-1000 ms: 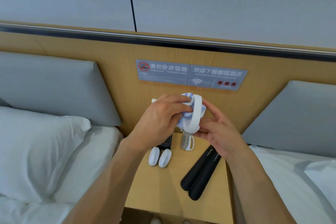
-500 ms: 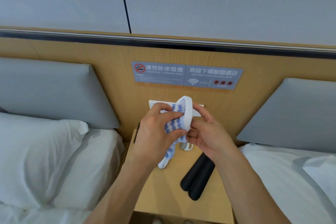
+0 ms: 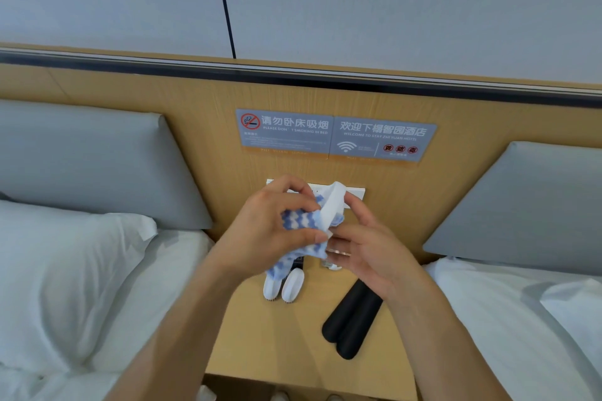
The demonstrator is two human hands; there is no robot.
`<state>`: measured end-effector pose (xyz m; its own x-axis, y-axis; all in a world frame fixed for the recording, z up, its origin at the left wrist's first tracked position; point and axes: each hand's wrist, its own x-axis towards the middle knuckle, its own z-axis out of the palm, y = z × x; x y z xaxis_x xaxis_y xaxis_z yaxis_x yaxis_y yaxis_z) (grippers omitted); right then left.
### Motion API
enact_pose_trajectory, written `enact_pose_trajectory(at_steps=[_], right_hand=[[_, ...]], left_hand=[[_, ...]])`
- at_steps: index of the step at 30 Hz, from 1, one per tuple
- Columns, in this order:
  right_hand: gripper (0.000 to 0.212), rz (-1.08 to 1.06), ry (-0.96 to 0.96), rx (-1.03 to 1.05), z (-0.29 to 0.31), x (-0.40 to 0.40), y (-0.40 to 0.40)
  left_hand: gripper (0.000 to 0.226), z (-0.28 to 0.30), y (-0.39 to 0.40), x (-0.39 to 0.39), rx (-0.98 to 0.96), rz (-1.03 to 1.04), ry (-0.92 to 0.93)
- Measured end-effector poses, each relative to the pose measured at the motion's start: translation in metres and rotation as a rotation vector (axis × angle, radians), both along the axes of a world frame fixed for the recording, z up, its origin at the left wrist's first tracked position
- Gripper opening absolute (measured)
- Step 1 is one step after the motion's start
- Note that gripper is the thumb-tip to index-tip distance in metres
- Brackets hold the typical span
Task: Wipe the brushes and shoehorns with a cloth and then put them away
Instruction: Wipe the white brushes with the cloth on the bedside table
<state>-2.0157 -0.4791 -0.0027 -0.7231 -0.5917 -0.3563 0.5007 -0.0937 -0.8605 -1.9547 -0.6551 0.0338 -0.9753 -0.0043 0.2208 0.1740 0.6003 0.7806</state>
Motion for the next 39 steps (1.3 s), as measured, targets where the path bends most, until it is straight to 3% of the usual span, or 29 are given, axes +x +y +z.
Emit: enact_pose_trajectory(at_steps=[5, 9, 14, 17, 21, 28, 32, 39], right_hand=[[0.041, 0.141, -0.06, -0.038, 0.007, -0.011, 0.019], [0.072, 0.274, -0.042, 0.055, 0.009, -0.012, 0.015], [0.062, 0.306, -0.062, 0.057, 0.007, -0.011, 0.008], [0.063, 0.28, -0.088, 0.0, 0.007, -0.012, 0.012], [0.081, 0.18, -0.163, -0.092, 0.007, -0.013, 0.016], [0.06, 0.262, -0.156, -0.232, 0.005, -0.003, 0.011], [0.078, 0.182, -0.164, -0.224, 0.004, 0.0, 0.002], [0.075, 0.073, 0.008, -0.119, 0.009, -0.01, 0.0]], left_hand=[[0.018, 0.014, -0.039, 0.001, 0.171, -0.274, -0.169], [0.023, 0.015, -0.051, -0.001, 0.223, -0.443, -0.265], [0.02, 0.014, -0.051, -0.003, 0.237, -0.525, -0.322], [0.022, 0.011, -0.05, -0.004, 0.247, -0.455, -0.297], [0.028, 0.009, -0.047, -0.003, 0.203, -0.262, -0.229], [0.031, 0.003, -0.033, -0.016, 0.077, 0.149, -0.053], [0.025, -0.004, -0.003, -0.018, -0.045, 0.385, 0.164], [0.023, -0.009, 0.031, -0.013, -0.278, 0.351, 0.213]])
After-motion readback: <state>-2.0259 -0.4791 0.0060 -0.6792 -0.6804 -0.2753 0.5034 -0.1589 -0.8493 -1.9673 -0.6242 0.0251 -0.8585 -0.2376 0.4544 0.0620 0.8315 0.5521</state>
